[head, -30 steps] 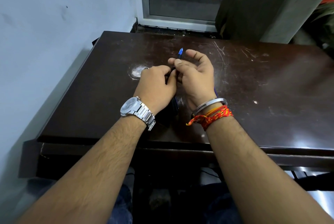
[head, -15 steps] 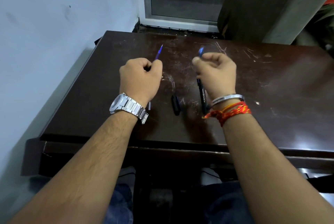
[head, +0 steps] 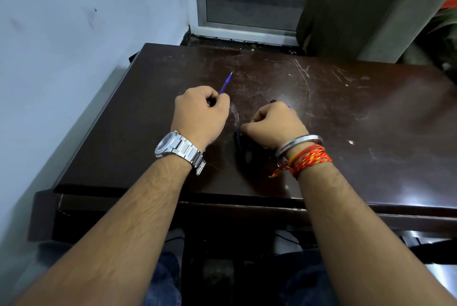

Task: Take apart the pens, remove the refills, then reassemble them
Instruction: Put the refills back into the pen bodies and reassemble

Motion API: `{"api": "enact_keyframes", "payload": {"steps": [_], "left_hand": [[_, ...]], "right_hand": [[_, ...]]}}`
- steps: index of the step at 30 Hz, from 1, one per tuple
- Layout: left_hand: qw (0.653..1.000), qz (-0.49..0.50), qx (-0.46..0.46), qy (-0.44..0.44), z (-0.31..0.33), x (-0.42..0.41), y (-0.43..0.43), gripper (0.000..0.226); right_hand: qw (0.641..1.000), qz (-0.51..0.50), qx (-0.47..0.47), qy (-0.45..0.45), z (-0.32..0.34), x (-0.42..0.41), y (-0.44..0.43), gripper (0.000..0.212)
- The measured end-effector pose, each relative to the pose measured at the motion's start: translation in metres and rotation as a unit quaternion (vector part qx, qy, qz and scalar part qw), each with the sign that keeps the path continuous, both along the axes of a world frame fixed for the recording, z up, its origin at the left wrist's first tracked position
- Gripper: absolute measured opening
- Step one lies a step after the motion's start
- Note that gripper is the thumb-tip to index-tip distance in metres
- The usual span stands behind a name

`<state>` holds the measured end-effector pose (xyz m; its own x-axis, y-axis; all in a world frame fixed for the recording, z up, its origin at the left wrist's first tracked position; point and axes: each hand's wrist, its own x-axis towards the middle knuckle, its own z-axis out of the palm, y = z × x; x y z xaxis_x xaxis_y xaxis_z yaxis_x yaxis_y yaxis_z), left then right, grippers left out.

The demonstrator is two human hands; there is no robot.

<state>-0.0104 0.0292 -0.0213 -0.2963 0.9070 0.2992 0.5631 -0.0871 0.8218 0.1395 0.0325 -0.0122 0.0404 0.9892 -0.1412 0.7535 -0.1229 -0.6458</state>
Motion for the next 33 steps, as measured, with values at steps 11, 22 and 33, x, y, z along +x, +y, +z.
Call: {"api": "enact_keyframes", "payload": {"steps": [11,22,33], "left_hand": [[0.992,-0.111,0.049,0.035,0.001,0.008,-0.008,0.012],[0.998,-0.036,0.044,0.003,0.003,0.003,-0.006,0.014],[0.995,0.014,0.025,0.094,0.008,-0.008,-0.001,0.011]], "right_hand": [[0.898,-0.044,0.03,0.437,0.003,-0.009,0.005,0.013],[0.836,-0.171,0.129,0.505,0.018,-0.004,0.007,0.022],[0.912,-0.152,0.132,0.357,0.01,0.004,0.008,0.015]]}}
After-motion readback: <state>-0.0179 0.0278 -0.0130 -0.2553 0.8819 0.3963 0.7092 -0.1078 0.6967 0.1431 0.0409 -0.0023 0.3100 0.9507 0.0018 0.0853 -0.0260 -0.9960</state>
